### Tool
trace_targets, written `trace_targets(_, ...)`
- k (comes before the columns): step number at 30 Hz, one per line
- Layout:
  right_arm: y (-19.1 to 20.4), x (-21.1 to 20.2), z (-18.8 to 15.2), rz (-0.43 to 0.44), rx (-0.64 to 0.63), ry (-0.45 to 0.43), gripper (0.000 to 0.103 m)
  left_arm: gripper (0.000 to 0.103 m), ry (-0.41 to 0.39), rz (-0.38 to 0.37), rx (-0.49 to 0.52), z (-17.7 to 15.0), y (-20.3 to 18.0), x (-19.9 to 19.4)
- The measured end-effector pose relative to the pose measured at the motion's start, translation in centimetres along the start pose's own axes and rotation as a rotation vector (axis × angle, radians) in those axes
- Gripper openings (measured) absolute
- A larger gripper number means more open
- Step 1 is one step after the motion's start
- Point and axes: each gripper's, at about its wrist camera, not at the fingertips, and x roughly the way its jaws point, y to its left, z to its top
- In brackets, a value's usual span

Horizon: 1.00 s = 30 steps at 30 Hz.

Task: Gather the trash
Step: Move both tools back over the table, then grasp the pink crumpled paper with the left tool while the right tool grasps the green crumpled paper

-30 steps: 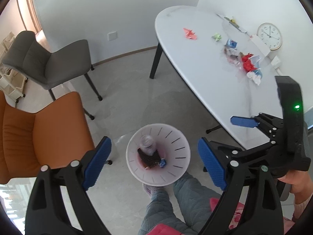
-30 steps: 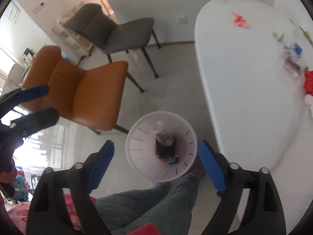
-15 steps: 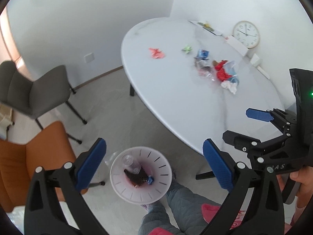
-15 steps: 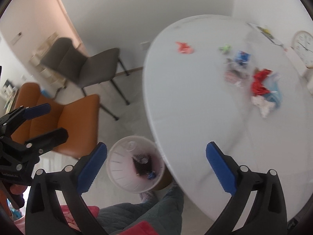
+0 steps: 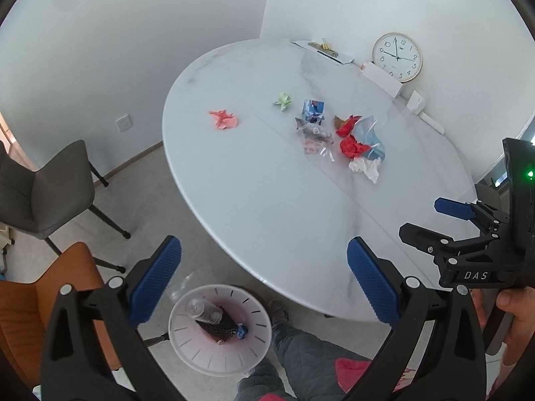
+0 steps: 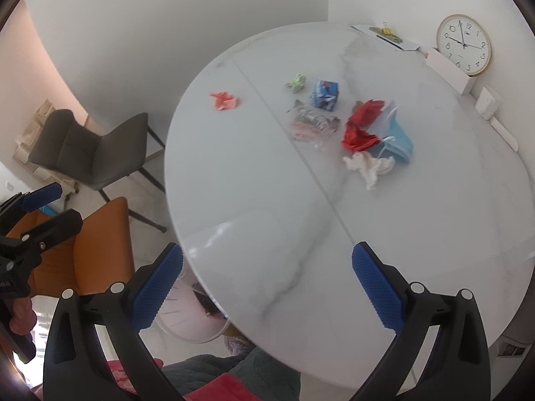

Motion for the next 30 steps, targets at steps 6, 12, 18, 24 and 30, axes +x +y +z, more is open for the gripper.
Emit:
trace_targets(6,-1.8,0.1,1.8,0.014,0.011,-0.011,0.100,0.095,-0.008,0.011,-0.014,2.5,-1.0,1.1)
trace_targets(12,-3.1,0.8,4.0,0.020,-0.002,-0.019,0.100,0.095,-0.009,0.033,-0.028,4.6,-1.7,2.4)
trace_targets(18,-4.5,1.9,5.8,0.025,-0.007,-0.013,0.100,0.095,-0.005,0.064,-0.028,6.3,-2.1,4.0)
trace_targets(24,-5.7,3.6,7.5,0.038,-0.013,-0.002,0.100,0.095,-0.016,0.099,-0.023,8.7,-1.7,5.9)
trace_targets(30,-6.2,6.5,9.8,0.067,-0.053,0.017,0.100,0.095,-0.020,0.113,-0.012,12.0,-0.5,9.9)
